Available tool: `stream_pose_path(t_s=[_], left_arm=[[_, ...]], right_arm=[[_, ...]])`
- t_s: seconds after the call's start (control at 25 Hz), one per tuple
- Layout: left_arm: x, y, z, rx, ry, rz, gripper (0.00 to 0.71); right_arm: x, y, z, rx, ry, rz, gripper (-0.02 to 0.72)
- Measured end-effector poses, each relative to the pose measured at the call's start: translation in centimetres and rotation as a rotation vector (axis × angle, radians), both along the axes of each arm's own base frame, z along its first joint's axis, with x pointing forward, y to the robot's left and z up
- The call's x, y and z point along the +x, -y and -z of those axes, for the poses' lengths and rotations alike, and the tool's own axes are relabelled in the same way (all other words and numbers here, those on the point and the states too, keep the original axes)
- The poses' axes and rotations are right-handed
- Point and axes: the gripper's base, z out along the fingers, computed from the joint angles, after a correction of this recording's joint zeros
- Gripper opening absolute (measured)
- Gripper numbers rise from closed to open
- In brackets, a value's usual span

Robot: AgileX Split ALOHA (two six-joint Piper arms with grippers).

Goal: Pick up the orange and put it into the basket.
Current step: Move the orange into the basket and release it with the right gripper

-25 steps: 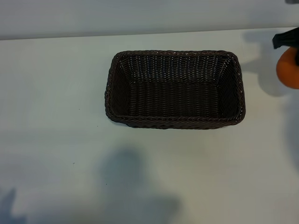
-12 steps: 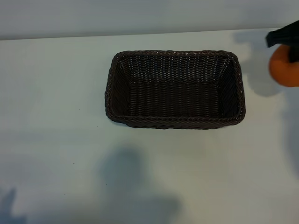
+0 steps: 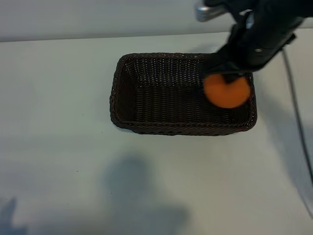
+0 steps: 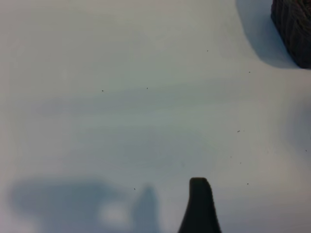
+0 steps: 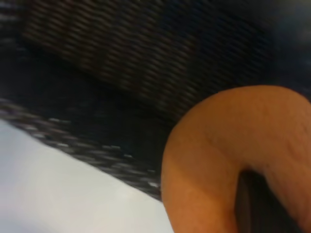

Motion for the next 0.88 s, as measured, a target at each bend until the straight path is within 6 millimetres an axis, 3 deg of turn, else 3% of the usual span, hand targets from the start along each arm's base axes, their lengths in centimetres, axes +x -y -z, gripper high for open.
stream_pose_path(t_s=[0.28,0.88], left_arm=[[0.0,0.0,0.0,0.001,0.000,0.001,0.552],[0.0,0.0,0.0,0.001,0.000,0.001,0.552]], right_arm=[[2.5,-3.0,1.0,-0.006,-0.015,-0.043,0.086],[6.5,-5.0,10.7,-0.067,-0.131,-0.044,0.084]])
